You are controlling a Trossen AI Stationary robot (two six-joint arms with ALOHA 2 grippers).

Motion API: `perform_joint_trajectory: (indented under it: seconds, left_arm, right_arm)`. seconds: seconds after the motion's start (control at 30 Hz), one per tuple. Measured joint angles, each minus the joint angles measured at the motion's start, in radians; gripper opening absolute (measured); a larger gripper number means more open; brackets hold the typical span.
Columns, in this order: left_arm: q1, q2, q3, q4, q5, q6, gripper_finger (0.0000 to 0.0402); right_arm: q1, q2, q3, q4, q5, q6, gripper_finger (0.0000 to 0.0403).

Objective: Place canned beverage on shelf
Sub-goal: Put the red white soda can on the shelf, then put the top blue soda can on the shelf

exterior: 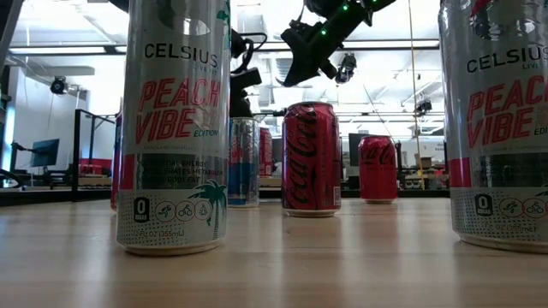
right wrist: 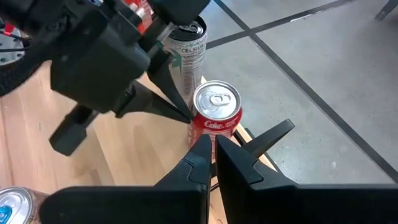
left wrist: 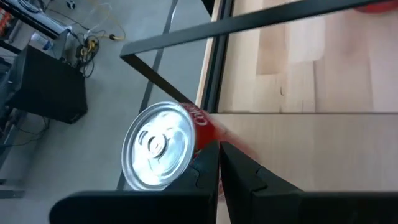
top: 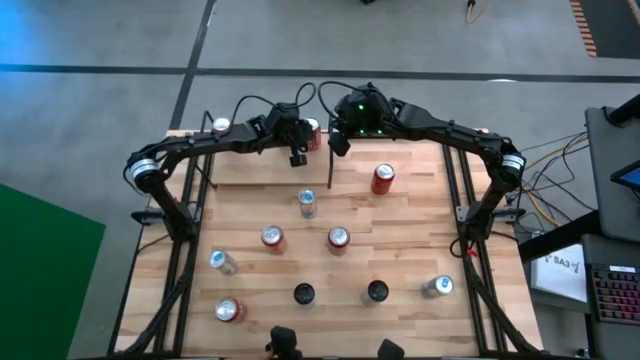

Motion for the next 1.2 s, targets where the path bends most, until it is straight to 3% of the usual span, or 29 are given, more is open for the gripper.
perform_joint_trajectory:
  seconds: [0.27,0.67,1.2]
  left_arm:
    - [0.0,0.027,0.0,0.075,0.0,-0.005,0.0]
    - [0.01,-0.062,0.0,0.047,-0.001,-0.009,0.0]
    - [0.027,-0.053,0.0,0.063,-0.026,-0.023,0.0]
  right_arm:
    - [0.0,0.0,0.0,0.0,0.0,0.0,0.0012]
    - [0.0,0.0,0.0,0.0,0.0,-0.007,0.0012]
    - [0.0,0.0,0.0,0.0,0.0,-0.016,0.0012]
